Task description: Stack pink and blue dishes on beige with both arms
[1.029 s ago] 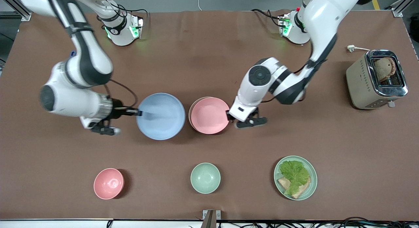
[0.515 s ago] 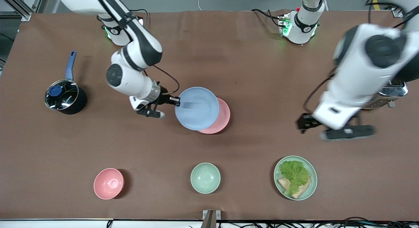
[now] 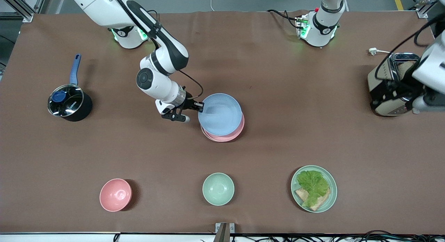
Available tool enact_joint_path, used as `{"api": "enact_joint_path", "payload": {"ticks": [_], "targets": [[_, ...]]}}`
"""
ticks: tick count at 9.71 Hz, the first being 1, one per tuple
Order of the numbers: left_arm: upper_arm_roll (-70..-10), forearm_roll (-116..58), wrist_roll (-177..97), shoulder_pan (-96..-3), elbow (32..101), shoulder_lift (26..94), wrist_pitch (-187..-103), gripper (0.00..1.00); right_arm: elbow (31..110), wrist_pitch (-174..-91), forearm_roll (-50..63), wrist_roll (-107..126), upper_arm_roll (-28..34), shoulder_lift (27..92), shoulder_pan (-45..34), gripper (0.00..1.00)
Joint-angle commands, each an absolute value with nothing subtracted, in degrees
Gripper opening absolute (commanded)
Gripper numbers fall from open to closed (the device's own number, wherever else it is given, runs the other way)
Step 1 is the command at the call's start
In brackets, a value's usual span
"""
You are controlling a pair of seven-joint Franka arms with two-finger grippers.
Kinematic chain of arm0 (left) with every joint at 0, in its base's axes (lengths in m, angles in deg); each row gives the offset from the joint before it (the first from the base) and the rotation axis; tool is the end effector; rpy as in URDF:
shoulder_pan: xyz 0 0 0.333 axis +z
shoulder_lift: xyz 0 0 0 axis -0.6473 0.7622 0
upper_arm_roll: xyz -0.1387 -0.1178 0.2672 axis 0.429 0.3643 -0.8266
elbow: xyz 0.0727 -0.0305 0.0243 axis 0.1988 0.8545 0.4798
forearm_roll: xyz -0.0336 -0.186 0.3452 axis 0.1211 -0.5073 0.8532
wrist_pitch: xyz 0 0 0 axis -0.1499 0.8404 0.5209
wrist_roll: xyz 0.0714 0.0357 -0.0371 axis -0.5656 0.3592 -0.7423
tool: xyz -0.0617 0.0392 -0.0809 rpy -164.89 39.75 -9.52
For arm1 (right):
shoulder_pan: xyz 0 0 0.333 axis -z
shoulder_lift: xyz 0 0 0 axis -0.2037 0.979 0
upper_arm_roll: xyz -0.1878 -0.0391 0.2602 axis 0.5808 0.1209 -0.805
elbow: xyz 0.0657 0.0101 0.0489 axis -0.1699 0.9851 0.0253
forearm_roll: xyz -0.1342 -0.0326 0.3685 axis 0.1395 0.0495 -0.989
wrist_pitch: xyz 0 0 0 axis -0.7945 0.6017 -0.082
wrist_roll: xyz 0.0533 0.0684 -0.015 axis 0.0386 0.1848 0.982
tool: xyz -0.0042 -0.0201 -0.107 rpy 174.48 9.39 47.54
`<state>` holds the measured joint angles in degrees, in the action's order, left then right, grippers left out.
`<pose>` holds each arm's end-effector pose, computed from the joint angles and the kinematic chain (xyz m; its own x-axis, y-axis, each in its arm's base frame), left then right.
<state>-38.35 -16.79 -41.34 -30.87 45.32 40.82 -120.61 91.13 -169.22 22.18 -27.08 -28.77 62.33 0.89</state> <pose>0.5881 -0.0896 0.6685 0.9886 -0.0446 0.1439 -0.0449 -0.9990 -0.0011 0.4944 0.3529 0.2464 0.9584 -0.2420 -0.1516 -0.2821 -0.8840 -0.3727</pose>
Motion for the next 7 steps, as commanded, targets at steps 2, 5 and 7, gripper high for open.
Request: {"api": "enact_joint_path", "payload": {"ticks": [2, 5, 7], "targets": [[-54.2, -20.7, -36.7, -42.7, 55.6, 32.5, -118.0, 1.00, 91.6, -172.1, 22.9, -28.2, -28.8, 64.0, 0.3, 0.12], [-54.0, -21.2, -38.0, -42.5, 60.2, 28.4, -116.7, 1.00, 91.6, -172.1, 23.4, -28.0, -28.6, 64.5, 0.7, 0.47], [-54.0, -21.7, -38.2, -42.5, 60.0, 28.1, -115.3, 1.00, 91.5, -169.3, 23.5, -27.6, -28.3, 59.4, 1.9, 0.97]]}}
